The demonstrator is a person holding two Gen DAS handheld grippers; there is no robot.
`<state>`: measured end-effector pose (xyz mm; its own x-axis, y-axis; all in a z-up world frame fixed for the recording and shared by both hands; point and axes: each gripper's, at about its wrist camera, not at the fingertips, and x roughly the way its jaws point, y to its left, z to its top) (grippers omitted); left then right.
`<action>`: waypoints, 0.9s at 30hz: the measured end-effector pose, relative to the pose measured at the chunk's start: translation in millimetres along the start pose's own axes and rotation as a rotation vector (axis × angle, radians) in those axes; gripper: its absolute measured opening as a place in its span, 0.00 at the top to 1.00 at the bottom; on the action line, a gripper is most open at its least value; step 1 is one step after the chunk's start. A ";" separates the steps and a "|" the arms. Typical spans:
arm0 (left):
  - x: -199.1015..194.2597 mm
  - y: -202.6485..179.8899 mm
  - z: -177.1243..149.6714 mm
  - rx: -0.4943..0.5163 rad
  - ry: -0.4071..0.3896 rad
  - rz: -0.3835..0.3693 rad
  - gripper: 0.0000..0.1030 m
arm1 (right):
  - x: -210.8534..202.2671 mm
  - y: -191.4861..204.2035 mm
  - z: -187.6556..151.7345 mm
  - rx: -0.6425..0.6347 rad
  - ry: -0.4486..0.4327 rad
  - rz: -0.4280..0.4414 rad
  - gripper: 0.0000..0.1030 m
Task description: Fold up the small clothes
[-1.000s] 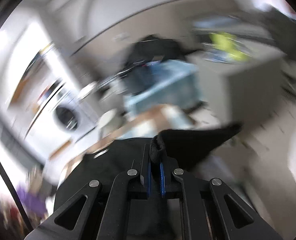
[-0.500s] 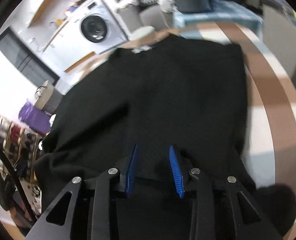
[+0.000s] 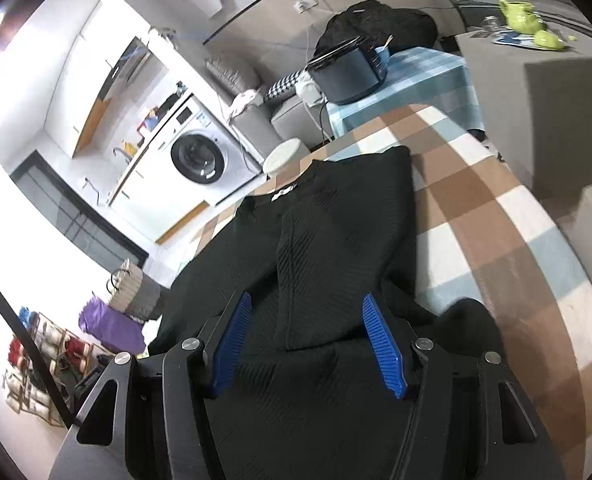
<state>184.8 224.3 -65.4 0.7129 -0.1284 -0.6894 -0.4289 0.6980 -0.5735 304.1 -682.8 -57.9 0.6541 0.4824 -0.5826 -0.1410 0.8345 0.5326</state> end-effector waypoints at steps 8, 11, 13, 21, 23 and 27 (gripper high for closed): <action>61.5 14.4 7.4 -0.173 0.109 -0.071 0.39 | 1.3 -11.9 -3.5 0.050 -0.007 -0.004 0.42; 70.6 13.7 16.2 -0.197 0.081 -0.042 0.39 | 1.5 -14.3 -5.5 0.064 -0.009 -0.004 0.42; 77.5 14.5 24.5 -0.220 0.047 -0.016 0.41 | 2.2 -14.8 -5.2 0.059 -0.014 -0.003 0.42; 86.7 -5.4 57.7 -0.148 -0.077 0.123 0.97 | -4.3 -23.6 -8.7 0.073 -0.034 -0.019 0.42; 78.9 -28.8 66.5 -0.069 -0.135 0.139 0.98 | -5.4 -27.3 -9.3 0.077 -0.037 -0.024 0.42; 58.5 -111.2 72.9 0.183 -0.239 0.119 0.98 | -11.4 -33.4 -12.2 0.095 -0.046 -0.024 0.42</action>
<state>314.7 190.5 -9.7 0.7835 0.1157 -0.6105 -0.4252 0.8163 -0.3910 292.3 -713.0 -76.5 0.6904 0.4478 -0.5681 -0.0552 0.8157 0.5759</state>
